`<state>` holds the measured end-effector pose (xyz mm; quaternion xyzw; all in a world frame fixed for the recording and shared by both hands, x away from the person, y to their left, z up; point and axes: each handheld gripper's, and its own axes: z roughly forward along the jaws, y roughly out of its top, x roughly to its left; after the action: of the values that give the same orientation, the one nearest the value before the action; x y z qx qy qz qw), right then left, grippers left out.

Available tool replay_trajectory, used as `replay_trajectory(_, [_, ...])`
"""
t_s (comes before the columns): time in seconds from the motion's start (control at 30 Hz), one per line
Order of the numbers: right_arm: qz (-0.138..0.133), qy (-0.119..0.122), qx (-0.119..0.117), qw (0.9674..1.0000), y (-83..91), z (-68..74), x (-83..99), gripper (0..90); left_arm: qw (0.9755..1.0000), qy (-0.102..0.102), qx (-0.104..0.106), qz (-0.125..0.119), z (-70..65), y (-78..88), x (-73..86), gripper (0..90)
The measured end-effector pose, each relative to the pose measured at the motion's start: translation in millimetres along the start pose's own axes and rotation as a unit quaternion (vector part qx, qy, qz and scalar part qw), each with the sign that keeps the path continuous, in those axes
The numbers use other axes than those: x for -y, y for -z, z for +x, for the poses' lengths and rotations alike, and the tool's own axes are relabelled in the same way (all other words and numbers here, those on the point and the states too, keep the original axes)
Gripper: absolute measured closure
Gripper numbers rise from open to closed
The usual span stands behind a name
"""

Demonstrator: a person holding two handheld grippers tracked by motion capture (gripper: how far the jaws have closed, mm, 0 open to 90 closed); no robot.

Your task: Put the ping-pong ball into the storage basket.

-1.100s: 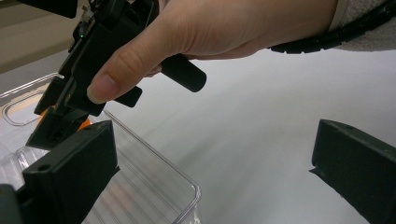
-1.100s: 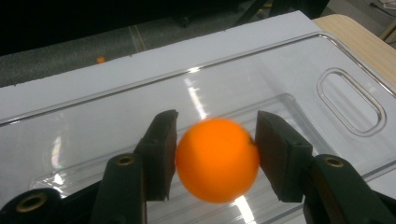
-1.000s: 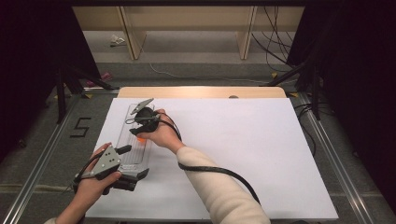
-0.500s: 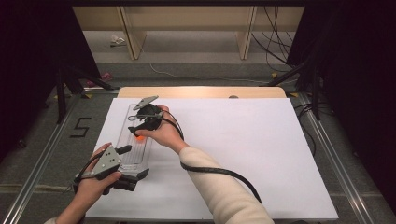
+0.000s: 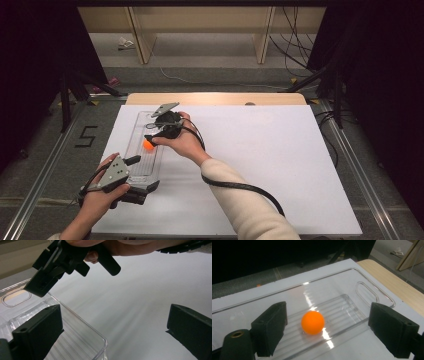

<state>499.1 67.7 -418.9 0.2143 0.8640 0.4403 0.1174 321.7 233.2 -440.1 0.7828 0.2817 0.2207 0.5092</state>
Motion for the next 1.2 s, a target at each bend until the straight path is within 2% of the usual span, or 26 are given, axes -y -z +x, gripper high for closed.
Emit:
replay_trajectory(0.67, [0.006,-0.015,0.017,0.9997,33.8,-16.3,26.8,16.6,1.0,0.001,-0.001,0.0,0.1,-0.2,0.3,0.0])
replay_trajectory(0.93, [0.008,-0.016,0.021,0.9996,45.6,-20.1,36.6,16.6,1.0,0.002,-0.002,-0.001,0.2,-0.2,0.4,0.0])
replay_trajectory(1.2, [0.006,-0.027,0.026,0.9993,57.1,-23.3,48.8,16.6,1.0,0.004,-0.004,-0.001,0.4,0.1,0.7,0.0])
